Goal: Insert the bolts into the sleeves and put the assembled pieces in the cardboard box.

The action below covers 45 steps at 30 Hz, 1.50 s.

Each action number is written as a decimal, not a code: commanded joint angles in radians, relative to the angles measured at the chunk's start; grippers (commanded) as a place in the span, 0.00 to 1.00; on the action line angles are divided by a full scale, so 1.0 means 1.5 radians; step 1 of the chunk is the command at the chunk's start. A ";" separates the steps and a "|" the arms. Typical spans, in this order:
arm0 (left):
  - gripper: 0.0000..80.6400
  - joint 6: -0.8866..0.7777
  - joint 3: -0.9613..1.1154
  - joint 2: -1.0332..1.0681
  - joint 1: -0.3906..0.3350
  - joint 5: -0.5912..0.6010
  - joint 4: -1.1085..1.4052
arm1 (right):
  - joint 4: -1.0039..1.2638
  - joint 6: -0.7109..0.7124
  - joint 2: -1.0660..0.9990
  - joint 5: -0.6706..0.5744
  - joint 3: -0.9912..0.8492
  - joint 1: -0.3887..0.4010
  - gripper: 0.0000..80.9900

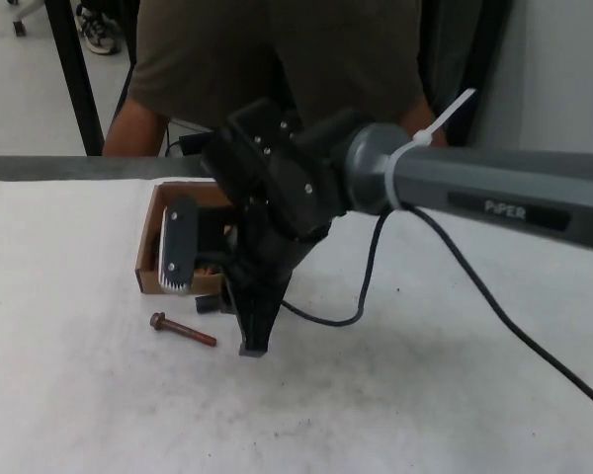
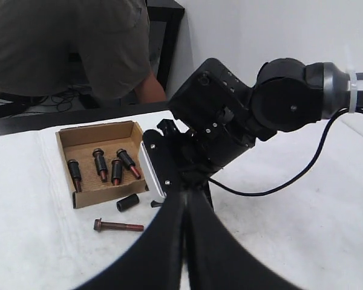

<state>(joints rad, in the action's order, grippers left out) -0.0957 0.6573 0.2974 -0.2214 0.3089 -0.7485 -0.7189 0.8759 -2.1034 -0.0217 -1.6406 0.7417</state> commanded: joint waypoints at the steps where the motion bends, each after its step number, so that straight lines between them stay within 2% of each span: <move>1: 0.01 0.011 0.001 -0.003 0.002 -0.006 0.003 | 0.011 0.018 -0.006 0.001 -0.011 0.004 0.34; 5: 0.01 0.011 0.001 -0.003 0.002 -0.006 0.003 | 0.058 0.069 -0.023 0.046 -0.011 0.015 0.34; 9: 0.01 0.011 0.001 -0.003 0.002 -0.006 0.003 | 0.094 0.075 -0.029 0.076 -0.011 0.024 0.34; 45: 0.01 0.030 0.001 -0.003 0.002 -0.011 0.003 | 0.149 0.121 -0.084 0.075 -0.011 0.025 0.34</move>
<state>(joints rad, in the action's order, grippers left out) -0.0676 0.6573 0.2974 -0.2214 0.3055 -0.7485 -0.5061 1.0419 -2.2151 0.0918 -1.6474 0.7788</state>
